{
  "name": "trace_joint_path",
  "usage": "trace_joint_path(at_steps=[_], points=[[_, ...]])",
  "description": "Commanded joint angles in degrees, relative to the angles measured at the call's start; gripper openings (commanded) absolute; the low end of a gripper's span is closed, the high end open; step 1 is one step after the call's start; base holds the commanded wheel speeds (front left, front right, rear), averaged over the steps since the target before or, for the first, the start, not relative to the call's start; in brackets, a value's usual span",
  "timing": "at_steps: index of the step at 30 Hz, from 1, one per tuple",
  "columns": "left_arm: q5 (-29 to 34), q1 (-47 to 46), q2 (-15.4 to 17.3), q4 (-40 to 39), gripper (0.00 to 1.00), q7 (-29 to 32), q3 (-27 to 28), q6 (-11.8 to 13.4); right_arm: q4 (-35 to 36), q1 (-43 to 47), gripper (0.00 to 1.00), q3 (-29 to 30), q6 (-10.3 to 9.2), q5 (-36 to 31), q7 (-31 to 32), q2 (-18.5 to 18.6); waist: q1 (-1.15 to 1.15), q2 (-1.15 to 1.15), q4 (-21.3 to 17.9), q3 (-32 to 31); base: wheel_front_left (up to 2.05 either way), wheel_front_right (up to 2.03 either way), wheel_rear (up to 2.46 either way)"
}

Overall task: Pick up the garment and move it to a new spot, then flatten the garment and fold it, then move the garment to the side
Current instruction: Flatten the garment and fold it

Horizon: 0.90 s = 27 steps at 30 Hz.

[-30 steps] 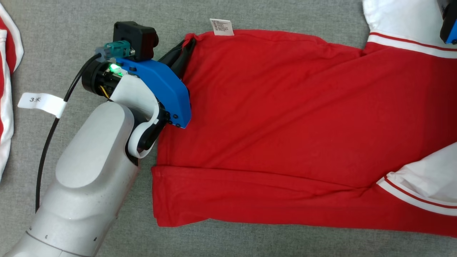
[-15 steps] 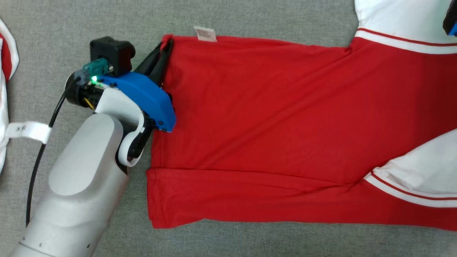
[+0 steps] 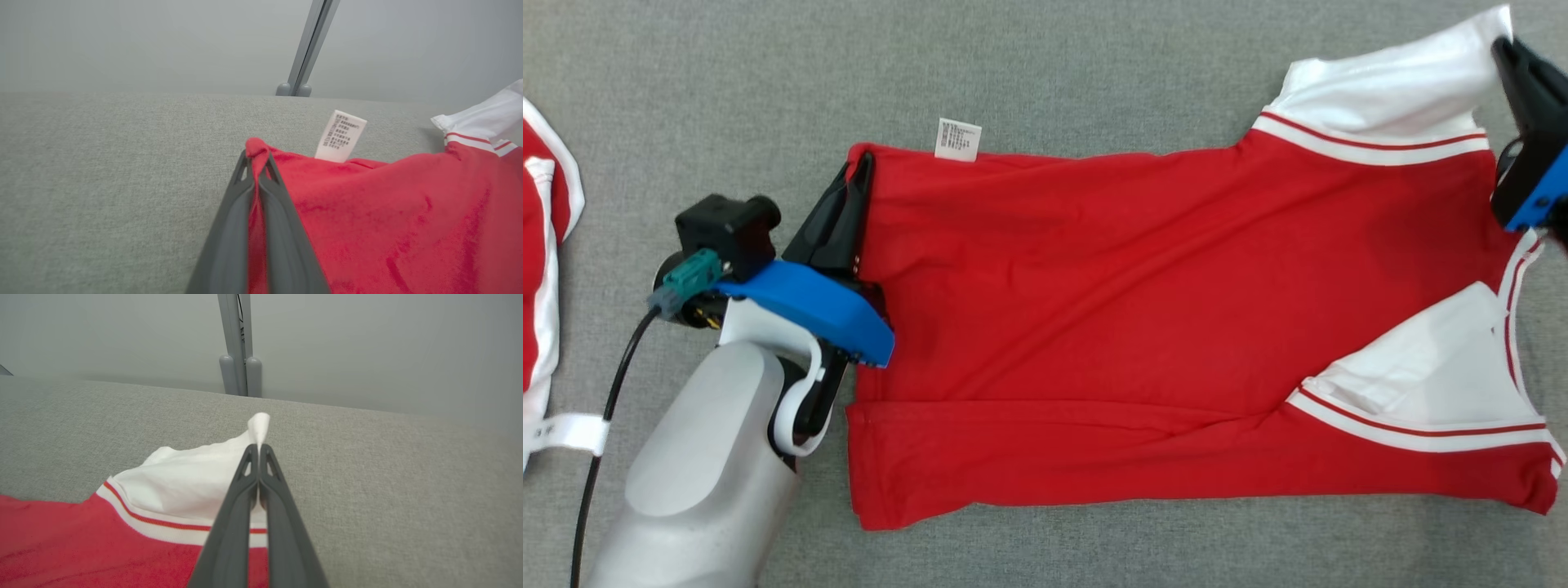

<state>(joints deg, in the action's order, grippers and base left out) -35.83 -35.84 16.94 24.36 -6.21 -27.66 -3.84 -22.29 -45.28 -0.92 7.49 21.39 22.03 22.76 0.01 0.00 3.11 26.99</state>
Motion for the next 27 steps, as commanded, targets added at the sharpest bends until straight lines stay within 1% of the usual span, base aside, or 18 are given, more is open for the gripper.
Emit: trace_joint_path(at_steps=[1,7,9,12,16,18,21,27], points=[[-0.13,0.94,0.41,-0.14,0.00,-0.90,0.22,-0.37,0.84,1.80,0.00,0.22,0.00,0.79,-0.45,0.36,-0.01,0.00,-0.70,-1.02,0.00,0.00,0.00],[-0.93,4.90,1.65,-0.14,0.00,-4.38,-0.23,-1.73,5.56,10.13,0.00,1.03,0.00,3.31,-1.28,-0.30,-0.01,0.00,-1.73,-3.89,0.00,0.00,0.00],[-1.05,6.21,2.30,0.02,0.00,-5.30,-0.46,-2.15,6.95,13.10,0.00,1.29,0.00,4.34,-0.45,-0.61,-0.01,0.00,-2.07,-4.84,0.00,0.00,0.00],[-1.19,8.35,3.07,0.53,0.00,-6.43,-0.70,-2.50,8.95,17.38,0.00,2.23,0.00,5.28,0.04,-0.60,-0.01,0.00,-2.50,-6.28,0.00,0.00,0.00],[-1.84,11.10,3.61,1.25,0.00,-7.23,-0.42,-2.60,11.78,23.27,0.00,4.43,0.00,6.58,0.78,-2.02,-0.01,0.00,-3.10,-7.93,0.00,0.00,0.00],[-2.37,13.16,3.35,1.96,0.00,-7.54,-0.49,-2.32,13.75,27.17,0.00,5.84,0.00,6.99,1.62,-3.22,-0.01,0.00,-3.47,-9.04,0.00,0.00,0.00],[-3.04,14.75,2.72,2.21,0.00,-7.68,-0.50,-1.98,15.10,30.10,0.00,6.86,0.00,7.24,1.87,-3.89,-0.01,0.00,-3.72,-9.90,0.00,0.00,0.00],[-3.41,16.93,1.29,3.03,0.00,-8.15,-0.40,-1.31,17.63,35.53,0.00,8.73,0.00,6.41,2.92,-6.76,-0.01,0.00,-3.70,-11.23,0.00,0.00,0.00]])
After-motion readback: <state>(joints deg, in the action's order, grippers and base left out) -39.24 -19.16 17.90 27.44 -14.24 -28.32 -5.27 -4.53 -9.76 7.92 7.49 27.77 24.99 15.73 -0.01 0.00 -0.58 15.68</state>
